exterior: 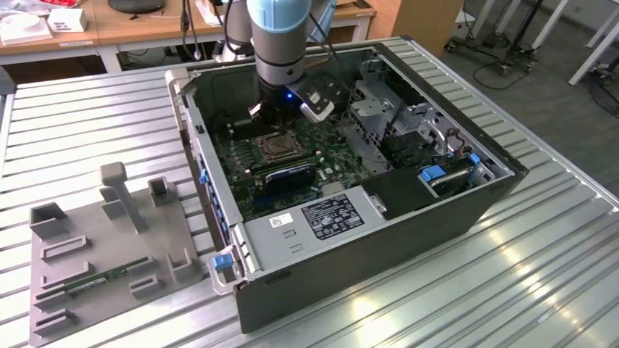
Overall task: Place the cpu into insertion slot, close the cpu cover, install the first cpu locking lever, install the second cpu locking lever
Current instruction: 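Install the first cpu locking lever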
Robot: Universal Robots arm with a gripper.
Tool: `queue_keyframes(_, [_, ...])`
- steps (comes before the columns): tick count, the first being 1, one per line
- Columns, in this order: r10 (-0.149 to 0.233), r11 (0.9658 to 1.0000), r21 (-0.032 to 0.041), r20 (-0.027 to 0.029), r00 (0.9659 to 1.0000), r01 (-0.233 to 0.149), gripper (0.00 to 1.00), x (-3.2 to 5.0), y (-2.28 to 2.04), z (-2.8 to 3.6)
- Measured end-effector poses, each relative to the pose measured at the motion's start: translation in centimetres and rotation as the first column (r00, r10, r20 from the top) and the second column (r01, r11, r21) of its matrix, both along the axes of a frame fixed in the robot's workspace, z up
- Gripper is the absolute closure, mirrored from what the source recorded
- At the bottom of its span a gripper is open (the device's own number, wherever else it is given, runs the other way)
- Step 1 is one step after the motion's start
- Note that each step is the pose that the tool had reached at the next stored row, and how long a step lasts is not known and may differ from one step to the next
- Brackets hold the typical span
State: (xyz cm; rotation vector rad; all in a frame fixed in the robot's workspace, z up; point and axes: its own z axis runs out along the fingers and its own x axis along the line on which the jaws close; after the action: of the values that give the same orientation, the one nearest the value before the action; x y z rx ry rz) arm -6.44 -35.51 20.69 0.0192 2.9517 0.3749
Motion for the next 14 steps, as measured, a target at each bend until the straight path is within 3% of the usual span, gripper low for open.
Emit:
queue_keyframes(1, [0.000,1.0000,-0.0052,0.0000,1.0000,0.000,0.89,0.00,0.01,0.00])
queue_keyframes(2, [0.000,0.9998,-0.0185,-0.0004,1.0000,0.000,0.89,-0.01,0.01,0.00])
queue_keyframes(5, [-0.001,0.9973,-0.0736,-0.0086,1.0000,0.000,0.89,-0.01,0.00,0.00])
queue_keyframes(9, [-0.002,0.9896,-0.1440,-0.0231,0.9997,-0.001,0.89,0.00,0.00,0.00])
queue_keyframes(10, [-0.002,0.9882,-0.1529,-0.0240,0.9997,-0.001,0.89,0.00,0.00,0.00])
queue_keyframes(14, [-0.002,0.9880,-0.1544,-0.0249,0.9997,-0.002,0.89,-0.01,0.00,0.00])
